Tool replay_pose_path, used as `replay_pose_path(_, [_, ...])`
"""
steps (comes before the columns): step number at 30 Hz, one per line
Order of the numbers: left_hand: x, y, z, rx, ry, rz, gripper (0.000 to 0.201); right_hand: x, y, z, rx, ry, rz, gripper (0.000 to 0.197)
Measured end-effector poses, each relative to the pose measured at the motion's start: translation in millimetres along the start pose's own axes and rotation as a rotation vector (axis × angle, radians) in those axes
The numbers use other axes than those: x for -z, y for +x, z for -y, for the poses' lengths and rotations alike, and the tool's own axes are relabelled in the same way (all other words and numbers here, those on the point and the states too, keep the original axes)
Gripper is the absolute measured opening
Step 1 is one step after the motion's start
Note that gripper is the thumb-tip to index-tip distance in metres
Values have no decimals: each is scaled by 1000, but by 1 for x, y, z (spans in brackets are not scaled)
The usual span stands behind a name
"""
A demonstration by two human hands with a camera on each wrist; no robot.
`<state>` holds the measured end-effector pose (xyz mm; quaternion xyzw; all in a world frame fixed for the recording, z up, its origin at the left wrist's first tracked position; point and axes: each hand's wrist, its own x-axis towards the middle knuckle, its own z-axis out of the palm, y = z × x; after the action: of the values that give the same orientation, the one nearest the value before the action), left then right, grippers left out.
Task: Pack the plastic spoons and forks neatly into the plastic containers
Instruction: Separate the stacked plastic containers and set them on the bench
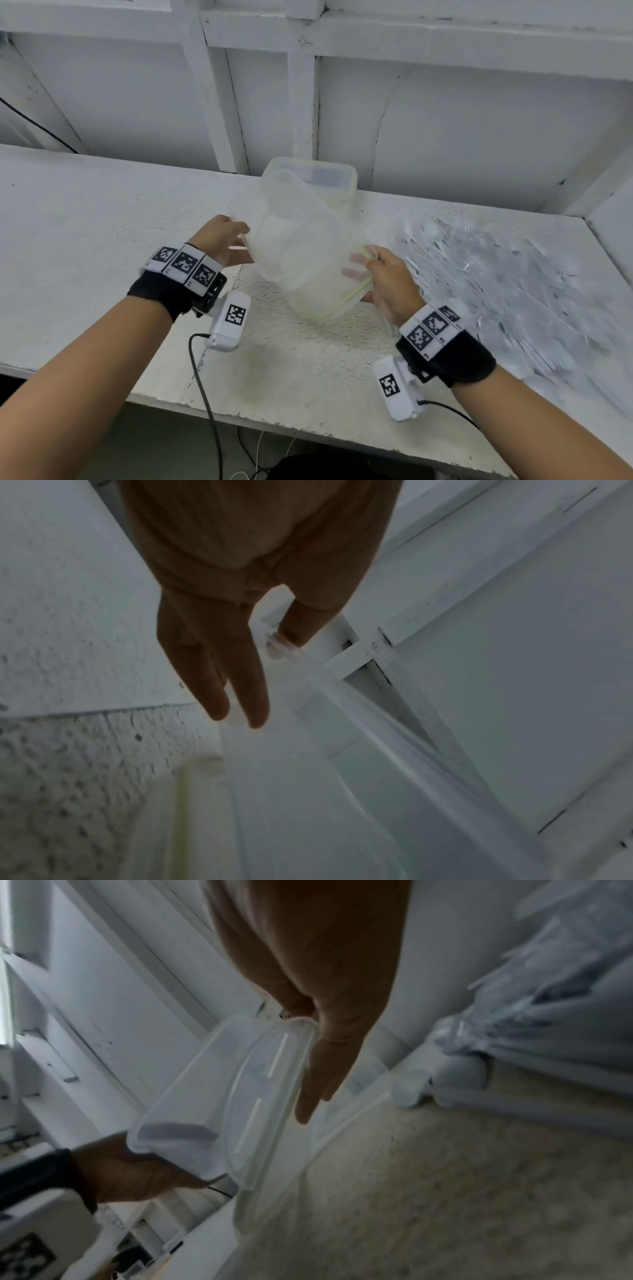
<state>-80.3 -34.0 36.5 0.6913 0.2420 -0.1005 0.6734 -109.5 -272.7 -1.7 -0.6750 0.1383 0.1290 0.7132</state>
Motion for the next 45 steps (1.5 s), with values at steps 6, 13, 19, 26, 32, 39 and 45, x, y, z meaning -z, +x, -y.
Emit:
replay_pose_path(6, [-18,11,21,83,23,16,27,-8,11,-4,-257,90,44,41])
replay_pose_path(13, [-19,17,42,117,-29,10,31,1,19,1,-342,-156,117,40])
replay_pose_path(19, [-12,23,35,155,251,27,46,12,11,5,-290,-386,141,41])
replay_pose_path(26, [-13,59,10,-48,574,-91,50,16,-6,11,-294,-561,248,47])
replay_pose_path(32, [-7,70,23,71,251,29,49,9,2,9,-342,-464,194,41])
replay_pose_path(39, [25,52,30,128,183,137,34,11,16,11,-306,-342,147,36])
replay_pose_path(45, [42,38,46,171,169,187,30,10,38,21,-243,-399,130,53])
